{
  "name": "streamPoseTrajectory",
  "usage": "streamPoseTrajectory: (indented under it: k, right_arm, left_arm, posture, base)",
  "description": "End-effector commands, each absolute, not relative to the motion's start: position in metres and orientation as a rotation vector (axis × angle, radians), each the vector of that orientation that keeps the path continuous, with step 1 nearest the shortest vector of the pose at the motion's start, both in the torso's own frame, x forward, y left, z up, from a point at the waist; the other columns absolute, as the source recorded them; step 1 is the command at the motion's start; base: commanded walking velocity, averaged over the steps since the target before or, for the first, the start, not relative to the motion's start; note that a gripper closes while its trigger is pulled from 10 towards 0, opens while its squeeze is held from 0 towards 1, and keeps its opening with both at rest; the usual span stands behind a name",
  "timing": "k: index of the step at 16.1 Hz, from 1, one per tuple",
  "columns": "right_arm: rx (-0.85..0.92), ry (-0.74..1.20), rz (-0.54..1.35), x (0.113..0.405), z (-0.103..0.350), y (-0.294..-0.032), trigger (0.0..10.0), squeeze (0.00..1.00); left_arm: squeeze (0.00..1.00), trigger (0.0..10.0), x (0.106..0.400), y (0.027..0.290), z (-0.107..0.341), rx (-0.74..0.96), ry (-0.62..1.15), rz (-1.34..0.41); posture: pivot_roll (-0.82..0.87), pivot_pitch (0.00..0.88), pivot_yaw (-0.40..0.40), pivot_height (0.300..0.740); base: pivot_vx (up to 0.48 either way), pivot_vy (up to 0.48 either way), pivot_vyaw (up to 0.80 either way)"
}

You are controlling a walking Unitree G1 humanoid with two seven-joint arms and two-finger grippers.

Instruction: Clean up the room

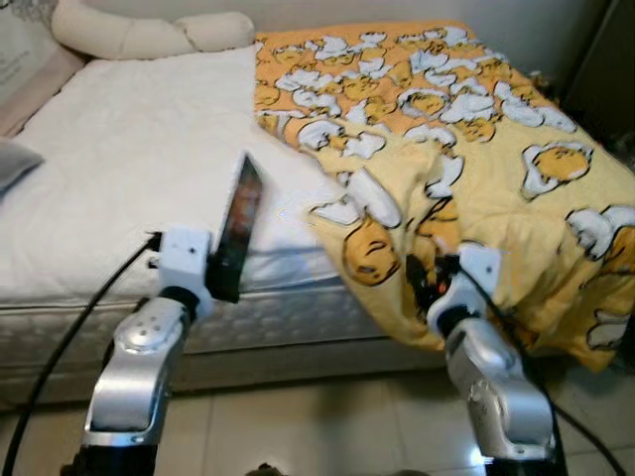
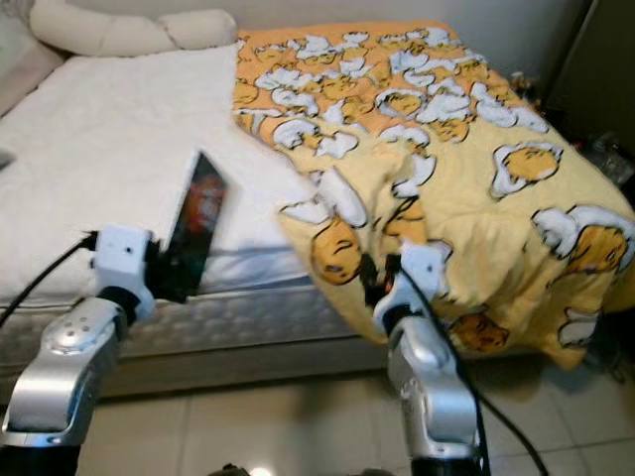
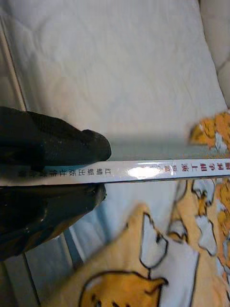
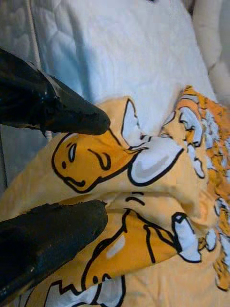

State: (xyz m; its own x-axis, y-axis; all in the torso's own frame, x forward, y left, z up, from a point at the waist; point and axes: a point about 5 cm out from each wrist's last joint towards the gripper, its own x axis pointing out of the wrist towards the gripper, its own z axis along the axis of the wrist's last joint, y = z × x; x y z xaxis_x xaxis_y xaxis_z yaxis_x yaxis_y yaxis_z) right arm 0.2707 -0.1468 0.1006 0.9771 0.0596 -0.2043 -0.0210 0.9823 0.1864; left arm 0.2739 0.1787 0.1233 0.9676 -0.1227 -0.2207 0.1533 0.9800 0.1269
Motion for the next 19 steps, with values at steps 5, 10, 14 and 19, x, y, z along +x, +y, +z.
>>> streamPoseTrajectory:
  k: [5,10,14,19]
  right_arm:
    - [0.184,0.22,0.031,0.27,0.096,-0.149,10.0,0.0]
    - [0.181,0.223,0.041,0.271,0.094,-0.147,10.0,0.0]
    - [0.178,0.221,0.054,0.273,0.094,-0.147,10.0,0.0]
    - [0.171,0.197,0.091,0.28,0.1,-0.141,10.0,0.0]
  left_arm:
    - [0.0,10.0,0.278,0.171,0.134,0.14,0.157,-0.172]
    - [0.0,10.0,0.276,0.174,0.134,0.15,0.154,-0.169]
    - [0.0,10.0,0.276,0.175,0.134,0.157,0.15,-0.164]
    - [0.0,10.0,0.276,0.178,0.136,0.148,0.13,-0.152]
  posture:
    - [-0.04,0.0,0.059,0.74]
    - [-0.02,0.0,0.047,0.74]
    - [-0.01,0.0,0.043,0.74]
    - [-0.01,0.0,0.036,0.74]
  base:
    - [0.0,0.413,0.0]
    - [0.0,0.412,0.0]
    - [0.0,0.412,0.0]
    - [0.0,0.302,0.0]
